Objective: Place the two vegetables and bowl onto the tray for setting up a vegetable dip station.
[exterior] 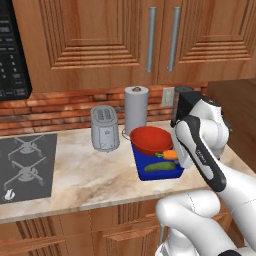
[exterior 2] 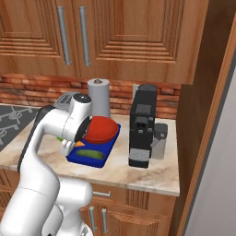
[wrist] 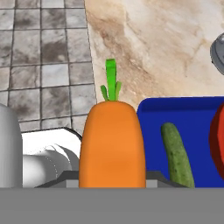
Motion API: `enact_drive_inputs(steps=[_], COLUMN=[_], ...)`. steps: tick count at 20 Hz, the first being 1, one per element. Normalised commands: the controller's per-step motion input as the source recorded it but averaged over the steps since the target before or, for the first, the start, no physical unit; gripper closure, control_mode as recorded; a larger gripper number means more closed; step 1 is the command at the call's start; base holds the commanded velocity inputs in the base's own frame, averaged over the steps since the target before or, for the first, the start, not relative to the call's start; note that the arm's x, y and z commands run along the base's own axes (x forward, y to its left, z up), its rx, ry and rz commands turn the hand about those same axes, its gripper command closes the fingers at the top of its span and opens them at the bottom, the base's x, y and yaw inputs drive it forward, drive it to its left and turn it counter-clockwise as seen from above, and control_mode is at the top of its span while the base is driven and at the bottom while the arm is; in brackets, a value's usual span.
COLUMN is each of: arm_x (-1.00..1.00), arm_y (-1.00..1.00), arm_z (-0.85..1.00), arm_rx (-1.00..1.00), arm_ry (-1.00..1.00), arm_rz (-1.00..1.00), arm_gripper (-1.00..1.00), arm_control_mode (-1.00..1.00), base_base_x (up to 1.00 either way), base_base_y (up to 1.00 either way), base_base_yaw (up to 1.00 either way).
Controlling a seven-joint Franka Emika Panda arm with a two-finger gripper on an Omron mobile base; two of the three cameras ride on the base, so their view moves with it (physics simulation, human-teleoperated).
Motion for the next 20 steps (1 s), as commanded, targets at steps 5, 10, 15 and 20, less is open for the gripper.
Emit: enact_drive_inputs(steps=[5, 10, 15, 20], arm_x=[0.0, 0.02, 0.2, 0.27], arm_y=[0.0, 0.0, -0.02, -0.03], arm_z=[0.0, 0.0, 0.01, -0.03], arm_rx=[0.0, 0.0, 0.0, 0.0], arm_ry=[0.0, 0.0, 0.09, 0.2], arm_rz=[0.0, 0.0, 0.0, 0.0], arm_gripper=[1.0, 1.0, 1.0, 1.0], arm_control_mode=[-1.0, -1.0, -1.0, -1.0], base_base_x=[0.0, 0.0, 0.0, 0.0], base_base_y=[0.0, 0.0, 0.0, 0.0], base_base_yaw=[0.0, 0.0, 0.0, 0.0])
